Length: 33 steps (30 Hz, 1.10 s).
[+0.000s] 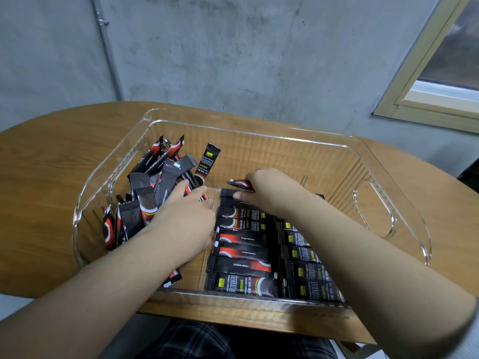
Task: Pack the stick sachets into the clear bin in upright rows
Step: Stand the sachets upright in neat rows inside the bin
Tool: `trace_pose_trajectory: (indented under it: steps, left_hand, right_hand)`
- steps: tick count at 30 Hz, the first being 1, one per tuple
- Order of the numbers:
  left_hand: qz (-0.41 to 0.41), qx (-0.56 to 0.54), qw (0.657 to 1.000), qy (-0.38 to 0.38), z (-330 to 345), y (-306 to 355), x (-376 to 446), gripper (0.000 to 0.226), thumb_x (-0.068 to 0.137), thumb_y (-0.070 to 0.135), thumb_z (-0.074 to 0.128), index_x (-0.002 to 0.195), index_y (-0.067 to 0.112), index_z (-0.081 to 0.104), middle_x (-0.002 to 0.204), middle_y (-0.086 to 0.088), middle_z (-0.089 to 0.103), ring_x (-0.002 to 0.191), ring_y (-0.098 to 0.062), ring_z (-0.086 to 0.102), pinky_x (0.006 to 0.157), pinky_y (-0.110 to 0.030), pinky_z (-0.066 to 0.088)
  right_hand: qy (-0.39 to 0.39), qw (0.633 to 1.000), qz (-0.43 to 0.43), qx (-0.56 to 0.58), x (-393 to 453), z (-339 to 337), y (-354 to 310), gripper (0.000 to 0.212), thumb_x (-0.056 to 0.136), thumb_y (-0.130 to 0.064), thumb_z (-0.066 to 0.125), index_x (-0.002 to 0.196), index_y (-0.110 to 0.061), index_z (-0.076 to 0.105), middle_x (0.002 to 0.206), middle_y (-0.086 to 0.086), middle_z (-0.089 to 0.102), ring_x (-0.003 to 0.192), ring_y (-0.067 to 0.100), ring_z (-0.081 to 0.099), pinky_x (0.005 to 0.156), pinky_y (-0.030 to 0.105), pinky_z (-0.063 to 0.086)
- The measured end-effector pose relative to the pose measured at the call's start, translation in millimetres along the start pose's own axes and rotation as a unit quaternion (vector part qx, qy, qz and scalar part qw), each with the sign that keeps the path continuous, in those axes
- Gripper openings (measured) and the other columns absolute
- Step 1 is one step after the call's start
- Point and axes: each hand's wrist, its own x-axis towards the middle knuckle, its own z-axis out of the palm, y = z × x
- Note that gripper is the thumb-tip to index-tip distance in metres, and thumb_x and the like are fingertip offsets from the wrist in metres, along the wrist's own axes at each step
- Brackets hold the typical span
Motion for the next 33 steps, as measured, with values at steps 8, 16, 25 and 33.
trace_pose_trajectory:
  steps: [8, 16, 25, 33]
  left_hand:
    - [-0.012, -0.004, 1.000, 0.002, 6.0, -2.2, 2.0, 0.034, 0.095, 0.028, 0.044, 0.124, 0.025, 0.061, 0.143, 0.004, 0.047, 0.145, -0.020, 0.014, 0.112, -0.049, 0.001]
    - [-0.013, -0.001, 1.000, 0.002, 7.5, -2.2, 3.3, 0.037, 0.095, 0.027, 0.044, 0.129, 0.024, 0.058, 0.148, 0.001, 0.042, 0.146, -0.022, 0.013, 0.114, -0.051, 0.001]
    - [-0.011, -0.007, 1.000, 0.013, 8.2, -2.9, 2.8, 0.035, 0.094, 0.027, 0.044, 0.124, 0.023, 0.061, 0.141, 0.003, 0.048, 0.144, -0.022, 0.016, 0.113, -0.049, 0.001]
    - [-0.007, -0.015, 1.000, 0.018, 9.4, -2.9, 3.7, 0.034, 0.093, 0.028, 0.045, 0.122, 0.023, 0.062, 0.141, 0.004, 0.048, 0.145, -0.019, 0.014, 0.113, -0.048, 0.002]
  right_hand:
    - [0.044, 0.996, -0.049, -0.062, 12.9, 13.9, 4.2, 0.054, 0.084, -0.049, 0.062, 0.118, -0.009, 0.049, 0.117, 0.006, 0.052, 0.111, 0.023, 0.042, 0.090, 0.034, 0.041]
    - [0.033, 0.995, -0.026, -0.096, 3.8, 5.1, 5.8, 0.034, 0.086, -0.042, 0.063, 0.086, -0.010, 0.055, 0.084, 0.003, 0.052, 0.090, 0.023, 0.042, 0.074, 0.031, 0.040]
    - [-0.002, 0.998, 0.031, -0.053, 4.6, 3.4, -9.4, 0.034, 0.080, -0.023, 0.064, 0.061, -0.012, 0.038, 0.062, 0.001, 0.042, 0.069, 0.025, 0.045, 0.049, 0.026, 0.032]
    - [0.053, 0.995, -0.008, -0.089, 6.9, 9.5, -8.1, 0.019, 0.089, -0.015, 0.056, 0.103, -0.010, 0.047, 0.108, 0.008, 0.052, 0.103, 0.026, 0.048, 0.071, 0.030, 0.036]
